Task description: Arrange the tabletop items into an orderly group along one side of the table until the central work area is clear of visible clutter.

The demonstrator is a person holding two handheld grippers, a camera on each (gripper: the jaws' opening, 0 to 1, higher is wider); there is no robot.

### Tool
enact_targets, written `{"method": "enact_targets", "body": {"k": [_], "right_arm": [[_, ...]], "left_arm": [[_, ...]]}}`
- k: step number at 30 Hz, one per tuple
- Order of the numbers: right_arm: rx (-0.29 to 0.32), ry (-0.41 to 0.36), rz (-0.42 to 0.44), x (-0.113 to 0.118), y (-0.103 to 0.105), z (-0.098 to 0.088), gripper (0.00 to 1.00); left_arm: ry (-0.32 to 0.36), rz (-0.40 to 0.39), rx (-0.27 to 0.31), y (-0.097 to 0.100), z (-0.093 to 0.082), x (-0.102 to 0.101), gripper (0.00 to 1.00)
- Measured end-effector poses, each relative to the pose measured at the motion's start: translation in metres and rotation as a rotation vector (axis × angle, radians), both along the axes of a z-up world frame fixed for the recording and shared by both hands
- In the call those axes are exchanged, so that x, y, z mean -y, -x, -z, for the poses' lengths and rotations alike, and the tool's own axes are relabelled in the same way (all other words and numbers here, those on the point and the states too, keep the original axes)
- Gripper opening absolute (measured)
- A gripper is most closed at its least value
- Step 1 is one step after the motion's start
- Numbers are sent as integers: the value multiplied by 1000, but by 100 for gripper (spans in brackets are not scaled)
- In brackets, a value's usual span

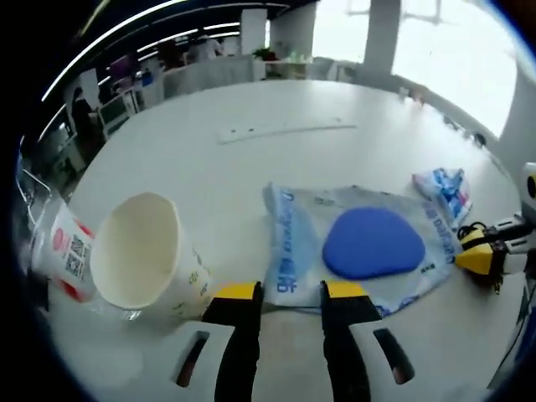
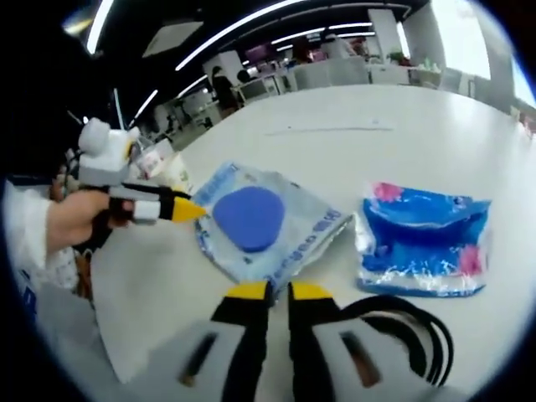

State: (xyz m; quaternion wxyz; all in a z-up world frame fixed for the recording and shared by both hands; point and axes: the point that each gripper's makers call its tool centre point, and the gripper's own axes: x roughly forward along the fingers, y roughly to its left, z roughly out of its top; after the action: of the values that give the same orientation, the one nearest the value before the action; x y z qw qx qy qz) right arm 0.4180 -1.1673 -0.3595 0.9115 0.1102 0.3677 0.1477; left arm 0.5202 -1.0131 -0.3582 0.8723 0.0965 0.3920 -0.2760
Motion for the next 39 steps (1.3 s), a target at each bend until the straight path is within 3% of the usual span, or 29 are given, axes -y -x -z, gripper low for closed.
{"method": "enact_targets", "body": {"k": [3,6,13,21,26,39], "right_arm": [[16,53,0,6,-3,-2,2],[30,52,-8,5,-4,-5,0],[111,162,-41,14,-17,-22,0],[146,206,-77,20,-42,-36,0],[138,233,-115,17,-51,-31,0],[100,228,-138,13,-50,-13,0]], "left_arm": [[-6,-33,12,-3,-3,-6,0],[-1,-14,23,-1,-5,-3,0],[33,-30,80,3,-27,-2,0],[63,-77,90,8,-36,-10,0],[67,-103,68,10,-28,-15,0],[62,-122,42,5,-18,-20,0]]}}
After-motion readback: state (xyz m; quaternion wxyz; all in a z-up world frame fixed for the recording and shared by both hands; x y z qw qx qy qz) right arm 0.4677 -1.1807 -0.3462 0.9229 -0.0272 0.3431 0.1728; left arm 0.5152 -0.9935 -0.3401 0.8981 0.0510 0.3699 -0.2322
